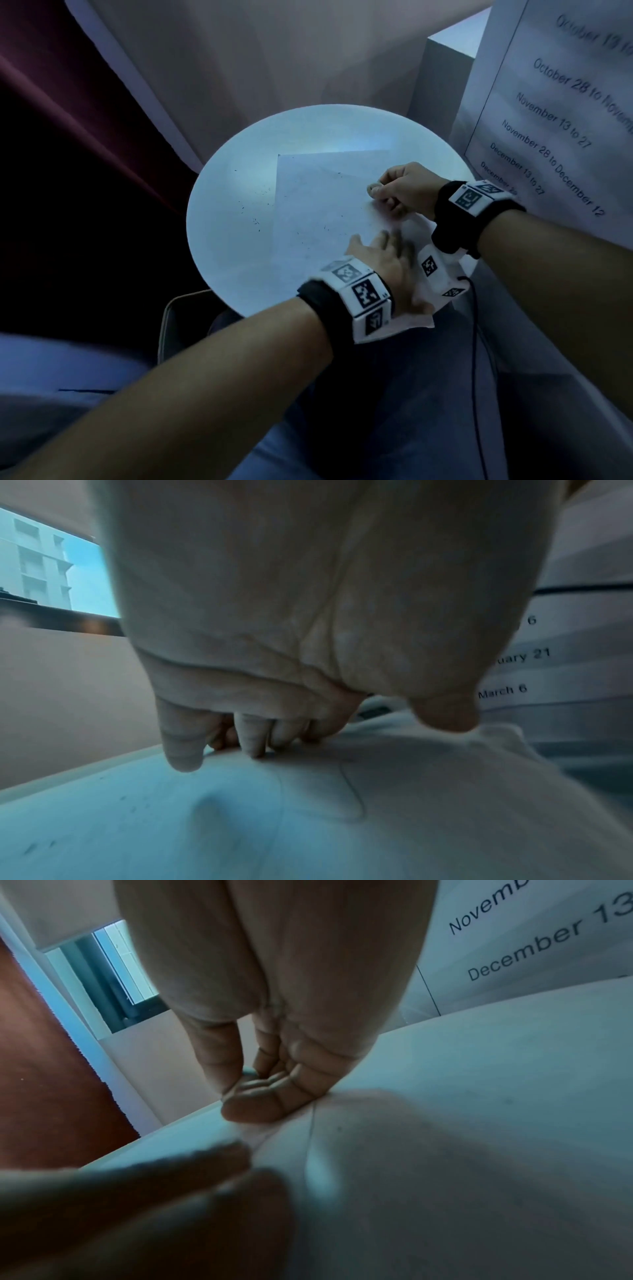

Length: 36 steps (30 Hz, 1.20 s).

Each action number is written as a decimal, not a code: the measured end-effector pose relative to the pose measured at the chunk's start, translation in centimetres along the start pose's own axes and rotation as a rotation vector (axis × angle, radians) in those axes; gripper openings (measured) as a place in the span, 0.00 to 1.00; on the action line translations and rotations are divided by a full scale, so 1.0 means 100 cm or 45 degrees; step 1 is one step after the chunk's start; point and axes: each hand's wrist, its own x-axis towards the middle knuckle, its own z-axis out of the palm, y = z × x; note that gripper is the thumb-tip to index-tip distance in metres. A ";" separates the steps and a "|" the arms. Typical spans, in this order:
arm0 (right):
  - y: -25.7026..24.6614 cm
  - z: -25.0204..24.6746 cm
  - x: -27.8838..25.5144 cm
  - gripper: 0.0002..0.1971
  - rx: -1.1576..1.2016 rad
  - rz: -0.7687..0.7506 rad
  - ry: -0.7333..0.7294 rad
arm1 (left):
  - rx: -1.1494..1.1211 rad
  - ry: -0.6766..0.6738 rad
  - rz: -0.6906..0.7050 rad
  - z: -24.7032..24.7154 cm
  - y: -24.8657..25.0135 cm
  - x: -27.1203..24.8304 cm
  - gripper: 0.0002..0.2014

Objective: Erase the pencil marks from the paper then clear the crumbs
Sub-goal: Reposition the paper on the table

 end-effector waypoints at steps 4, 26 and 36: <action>0.000 0.002 -0.002 0.10 -0.062 -0.011 0.028 | -0.097 -0.135 -0.001 0.011 -0.025 -0.011 0.55; -0.003 0.003 -0.004 0.06 -0.034 -0.003 0.004 | -0.256 -0.020 -0.109 -0.015 -0.046 -0.014 0.52; 0.000 0.000 -0.002 0.08 -0.033 0.006 -0.008 | -0.186 -0.204 -0.803 -0.001 -0.110 -0.020 0.62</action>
